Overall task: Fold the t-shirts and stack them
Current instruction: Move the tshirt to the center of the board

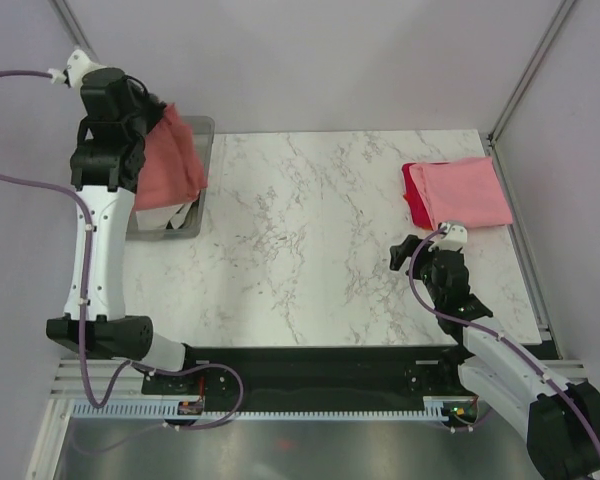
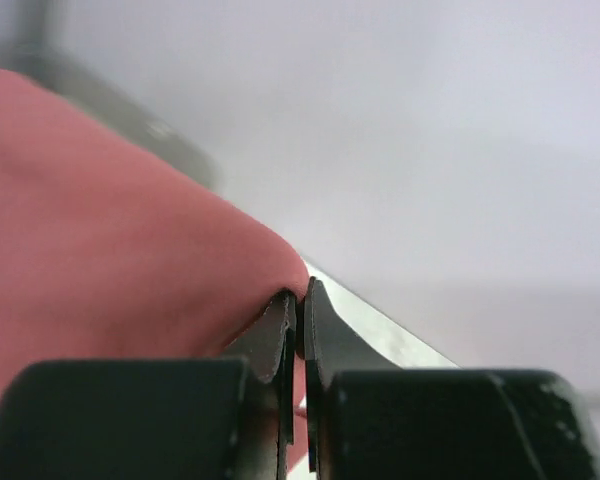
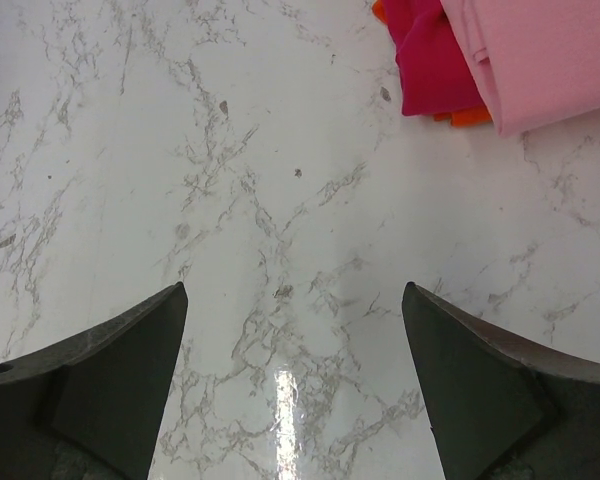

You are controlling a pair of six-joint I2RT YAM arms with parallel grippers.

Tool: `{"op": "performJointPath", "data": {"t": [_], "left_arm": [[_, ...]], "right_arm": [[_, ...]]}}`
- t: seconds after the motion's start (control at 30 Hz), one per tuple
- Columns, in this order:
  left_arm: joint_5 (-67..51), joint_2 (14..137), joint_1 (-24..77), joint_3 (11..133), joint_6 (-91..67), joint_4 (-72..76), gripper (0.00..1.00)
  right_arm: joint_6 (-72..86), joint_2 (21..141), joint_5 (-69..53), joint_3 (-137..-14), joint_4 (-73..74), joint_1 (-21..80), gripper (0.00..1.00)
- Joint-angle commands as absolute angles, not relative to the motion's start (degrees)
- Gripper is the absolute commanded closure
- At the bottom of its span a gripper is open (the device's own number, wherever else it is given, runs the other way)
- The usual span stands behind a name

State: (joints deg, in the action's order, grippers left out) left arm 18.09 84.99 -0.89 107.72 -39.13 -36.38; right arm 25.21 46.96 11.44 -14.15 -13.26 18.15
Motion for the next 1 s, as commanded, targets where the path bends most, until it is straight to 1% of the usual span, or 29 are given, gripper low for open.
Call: {"op": "performJointPath", "data": {"t": [0.0, 0.03, 0.07, 0.13, 0.17, 0.2, 0.27, 0.3, 0.37, 0.4, 0.43, 0.47, 0.5, 0.53, 0.57, 0.6, 0.7, 0.83, 0.87, 0.93, 0.97], "left_arm": [[11.78, 81.65, 11.57, 114.77, -43.85, -33.75, 0.98], [11.52, 81.82, 14.65, 117.40, -44.81, -33.58, 0.98], [10.73, 82.78, 20.59, 118.90, -45.09, -33.57, 0.98], [8.36, 84.19, 24.94, 123.02, -47.35, -33.49, 0.98], [4.87, 84.72, 27.14, 123.83, -48.68, -33.31, 0.98], [3.18, 85.42, 27.51, 124.01, -50.00, -33.22, 0.98], [0.71, 84.82, 27.34, 121.74, -53.78, -32.78, 0.97], [0.79, 83.16, 27.25, 116.86, -54.92, -32.35, 0.91], [1.23, 80.35, 26.03, 109.73, -55.54, -29.90, 0.84], [1.58, 76.94, 25.41, 100.81, -56.42, -29.01, 0.77], [2.02, 75.16, 24.70, 95.85, -57.12, -27.96, 0.73], [2.20, 73.49, 23.22, 90.49, -57.82, -24.99, 0.66], [1.76, 71.65, 22.33, 80.00, -58.62, -23.48, 0.38], [1.15, 68.85, 20.50, 75.02, -60.45, -22.34, 0.19], [0.27, 67.51, 19.70, 70.71, -60.73, -21.37, 0.09], [-1.13, 66.46, 19.08, 63.53, -60.47, -19.70, 0.01], [-1.32, 63.64, 18.72, 55.32, -55.30, -18.55, 0.00], [-0.79, 62.58, 19.16, 51.59, -48.62, -17.76, 0.00], [-1.05, 62.93, 20.03, 51.42, -47.30, -17.32, 0.00], [-1.23, 64.42, 21.44, 51.50, -42.57, -16.44, 0.04], [-1.06, 65.29, 23.10, 51.68, -41.50, -16.44, 0.04]], "right_arm": [[24.70, 46.58, 11.51, -14.41, -15.38, 18.19, 0.03], [24.70, 46.76, 11.51, -14.41, -15.29, 18.19, 0.03], [24.70, 46.67, 11.77, -14.41, -15.29, 18.19, 0.03], [24.78, 46.58, 11.95, -14.41, -15.12, 18.19, 0.03], [24.70, 46.58, 12.04, -14.41, -15.03, 18.19, 0.03], [24.78, 46.50, 12.39, -14.50, -14.86, 18.19, 0.03], [24.87, 46.32, 12.74, -14.50, -14.68, 18.19, 0.03], [24.96, 46.14, 12.92, -14.41, -14.50, 18.19, 0.03], [25.13, 45.88, 13.53, -14.33, -14.41, 18.19, 0.03], [25.31, 45.88, 13.71, -14.33, -14.07, 18.11, 0.03], [25.40, 45.79, 14.23, -14.33, -13.89, 18.19, 0.03], [25.49, 45.62, 14.24, -14.41, -13.80, 18.19, 0.03], [25.49, 45.62, 14.33, -14.33, -13.80, 18.19, 0.03], [25.49, 45.62, 14.41, -14.41, -13.80, 18.11, 0.03], [25.40, 45.62, 14.24, -14.33, -13.80, 18.19, 0.04], [25.49, 45.70, 14.15, -14.33, -13.89, 18.11, 0.04], [25.31, 45.97, 13.54, -14.33, -14.24, 18.19, 0.04], [25.92, 47.28, 11.43, -14.41, -15.29, 18.19, 0.05], [25.84, 49.11, 10.21, -14.85, -15.64, 18.19, 0.09], [25.40, 51.75, 7.65, -16.60, -16.17, 18.19, 0.17], [25.40, 54.81, 7.47, -17.39, -15.82, 18.19, 0.25]]}}
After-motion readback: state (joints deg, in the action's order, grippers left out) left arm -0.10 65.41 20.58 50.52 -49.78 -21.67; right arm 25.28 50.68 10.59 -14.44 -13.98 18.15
